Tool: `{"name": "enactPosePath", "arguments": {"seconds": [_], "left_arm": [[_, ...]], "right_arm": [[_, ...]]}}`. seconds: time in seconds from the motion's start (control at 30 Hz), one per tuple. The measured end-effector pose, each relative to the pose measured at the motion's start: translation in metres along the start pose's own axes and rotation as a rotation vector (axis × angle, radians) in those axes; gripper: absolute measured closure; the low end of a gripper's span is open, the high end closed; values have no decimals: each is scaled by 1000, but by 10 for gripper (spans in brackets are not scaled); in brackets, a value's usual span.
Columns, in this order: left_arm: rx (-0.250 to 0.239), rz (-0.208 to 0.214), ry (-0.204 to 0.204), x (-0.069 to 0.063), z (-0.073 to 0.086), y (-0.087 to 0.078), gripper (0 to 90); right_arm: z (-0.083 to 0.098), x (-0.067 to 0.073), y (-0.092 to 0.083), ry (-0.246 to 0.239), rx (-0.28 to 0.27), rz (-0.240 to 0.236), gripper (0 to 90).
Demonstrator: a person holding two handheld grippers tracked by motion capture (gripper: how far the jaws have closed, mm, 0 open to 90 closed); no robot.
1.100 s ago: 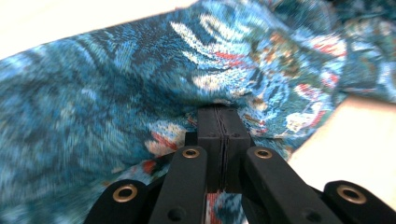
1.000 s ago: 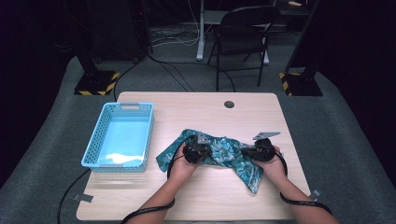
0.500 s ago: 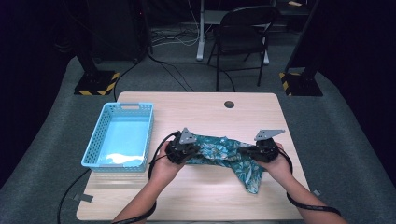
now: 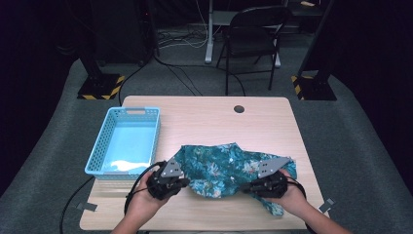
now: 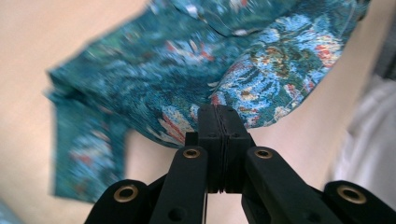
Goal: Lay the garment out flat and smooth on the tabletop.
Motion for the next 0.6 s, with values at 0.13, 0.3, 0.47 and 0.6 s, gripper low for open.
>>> {"name": "enactPosePath", "arguments": {"seconds": [0.13,0.3,0.47,0.6], "left_arm": [[33,47,-25,-11,24,14,891],[27,51,-49,-7,31,24,854],[-35,-3,-82,12,18,18,622],[-49,-35,-110,29,14,26,559]], "right_arm": [[18,9,14,3,60,-27,864],[33,11,26,33,103,-57,856],[28,11,18,38,70,-56,771],[25,-5,6,66,23,-3,717]]}}
Point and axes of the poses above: each handheld gripper's, and its own axes: y roughly forward along the jaws, z roughly out of its underside, x roughly to its left, the point moved 8 cm from there along y, roughly forward along the jaws, and after that the axes turned 3 degrees about x, right-handed, at the moved point
